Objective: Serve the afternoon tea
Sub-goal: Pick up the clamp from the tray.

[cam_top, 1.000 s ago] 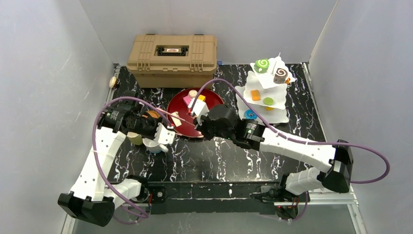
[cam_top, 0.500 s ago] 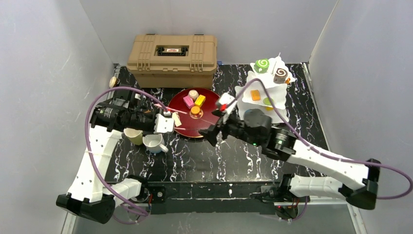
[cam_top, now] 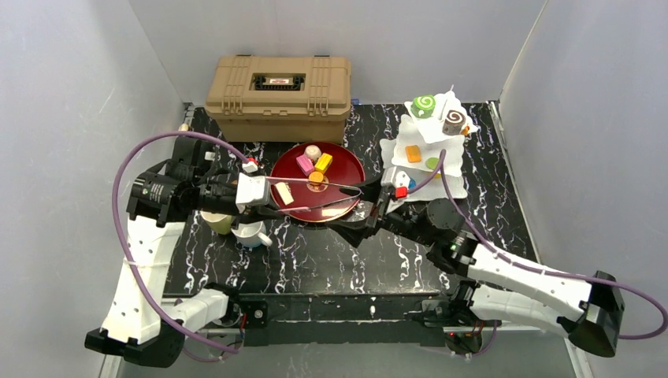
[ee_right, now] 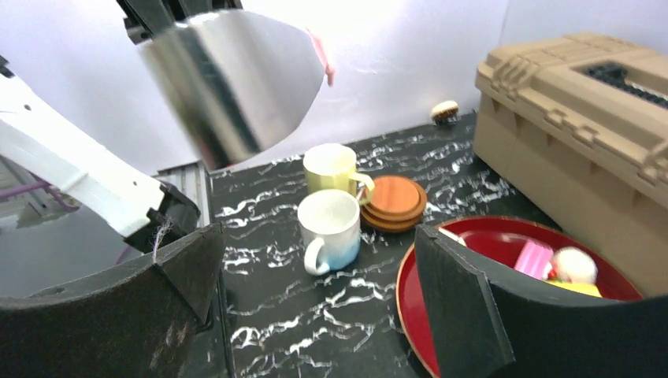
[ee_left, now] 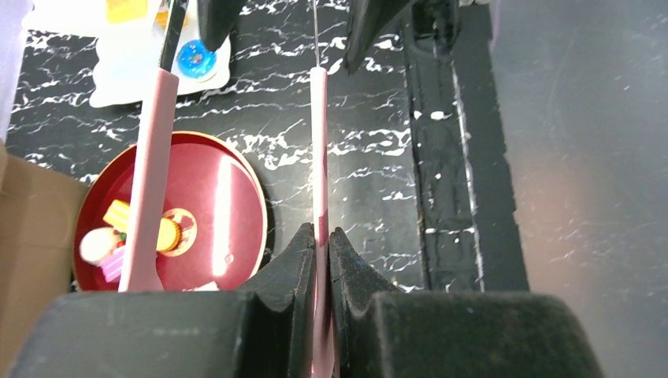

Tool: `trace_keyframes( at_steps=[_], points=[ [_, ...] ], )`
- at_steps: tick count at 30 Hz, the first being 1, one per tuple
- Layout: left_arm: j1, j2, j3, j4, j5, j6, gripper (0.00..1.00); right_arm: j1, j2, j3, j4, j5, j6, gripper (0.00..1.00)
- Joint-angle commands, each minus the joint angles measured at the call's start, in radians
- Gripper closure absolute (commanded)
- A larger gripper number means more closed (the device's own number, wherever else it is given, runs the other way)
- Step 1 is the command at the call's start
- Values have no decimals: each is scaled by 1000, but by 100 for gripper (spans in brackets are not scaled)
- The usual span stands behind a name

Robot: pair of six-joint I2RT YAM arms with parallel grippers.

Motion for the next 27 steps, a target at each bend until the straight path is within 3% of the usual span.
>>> trace_keyframes(
  at_steps=[1, 7, 13, 27],
  points=[
    [-3, -14, 15, -23, 127, -93, 100, -4, 82, 40, 294, -80, 22, 1],
    [-1, -21, 3, -20, 146, -116, 100, -2, 215, 100, 500, -136, 61, 2],
    [-3, -26, 3, -22, 152, -130, 100, -1, 249, 79, 631, -66, 85, 2],
    [-2, 10, 38, -23, 252, -249, 100, 11, 358, 151, 807, -214, 183, 2]
  ],
)
